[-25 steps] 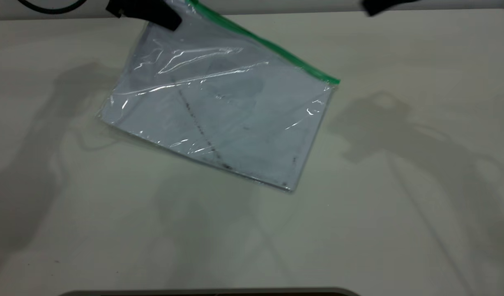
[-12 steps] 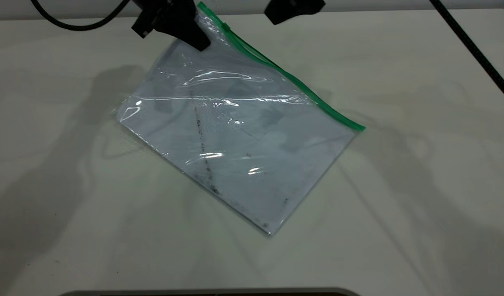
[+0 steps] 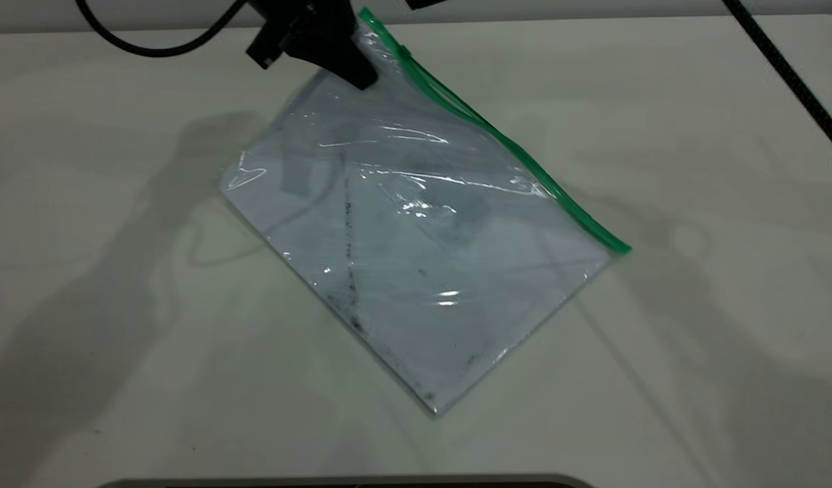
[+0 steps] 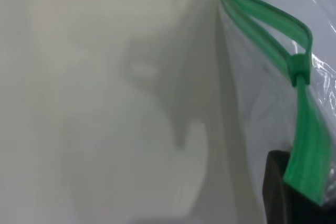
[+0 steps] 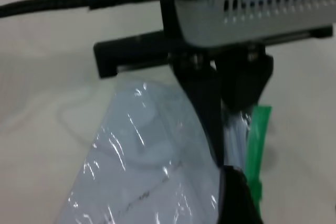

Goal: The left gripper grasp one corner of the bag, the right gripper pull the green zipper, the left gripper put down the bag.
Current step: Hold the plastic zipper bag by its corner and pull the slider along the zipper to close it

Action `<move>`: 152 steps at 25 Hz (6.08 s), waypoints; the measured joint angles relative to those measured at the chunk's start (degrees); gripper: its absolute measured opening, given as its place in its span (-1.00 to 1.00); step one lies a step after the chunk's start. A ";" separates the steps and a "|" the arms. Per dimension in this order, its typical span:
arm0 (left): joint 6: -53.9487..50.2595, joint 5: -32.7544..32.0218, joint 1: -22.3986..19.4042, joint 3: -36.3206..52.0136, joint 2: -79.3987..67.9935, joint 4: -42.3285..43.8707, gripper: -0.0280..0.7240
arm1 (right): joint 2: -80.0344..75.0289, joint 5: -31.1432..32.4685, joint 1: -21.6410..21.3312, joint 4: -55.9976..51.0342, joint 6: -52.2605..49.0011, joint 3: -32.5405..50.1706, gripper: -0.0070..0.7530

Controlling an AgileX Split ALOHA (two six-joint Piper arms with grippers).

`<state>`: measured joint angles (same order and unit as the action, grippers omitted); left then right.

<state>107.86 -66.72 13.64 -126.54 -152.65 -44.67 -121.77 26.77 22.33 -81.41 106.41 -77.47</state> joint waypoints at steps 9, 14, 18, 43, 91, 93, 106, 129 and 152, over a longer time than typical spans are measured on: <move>0.77 -0.13 1.72 0.00 0.00 -0.04 -0.78 | -6.15 -0.06 0.00 -5.79 6.68 0.00 0.30; 1.46 -0.13 2.26 0.00 0.00 -0.04 -0.78 | -6.35 -0.88 0.00 -7.16 7.59 0.00 0.19; 1.51 -0.13 2.51 0.00 0.00 -0.04 -0.78 | -6.35 -1.42 0.00 -7.62 7.66 -0.05 -0.04; 1.64 -0.13 2.56 0.00 -0.06 -0.04 -0.78 | -6.35 -0.98 0.00 -7.77 7.19 0.68 -0.36; -8.15 -0.26 0.16 -5.84 -0.53 -3.61 -0.78 | -6.02 -3.43 -0.05 -7.73 1.53 0.14 -0.92; -8.70 -0.26 -0.31 -5.89 -0.53 -4.13 -0.78 | -6.02 -4.07 -0.05 -7.73 1.31 0.40 -0.92; -15.00 -0.26 -5.56 -6.29 1.03 -5.52 -0.78 | -6.07 -6.18 -0.05 -4.37 0.03 1.90 -0.91; -17.62 -0.26 -7.25 -6.29 1.03 -3.91 -0.78 | -9.32 -7.89 -1.13 12.95 -12.68 6.23 -0.89; -18.07 -0.26 -7.24 -6.36 1.03 -4.89 -0.78 | -9.39 -1.85 -5.87 34.10 -32.75 6.45 -0.87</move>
<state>89.79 -66.98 6.41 -132.89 -151.62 -49.56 -131.16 24.93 16.47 -47.30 73.66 -71.03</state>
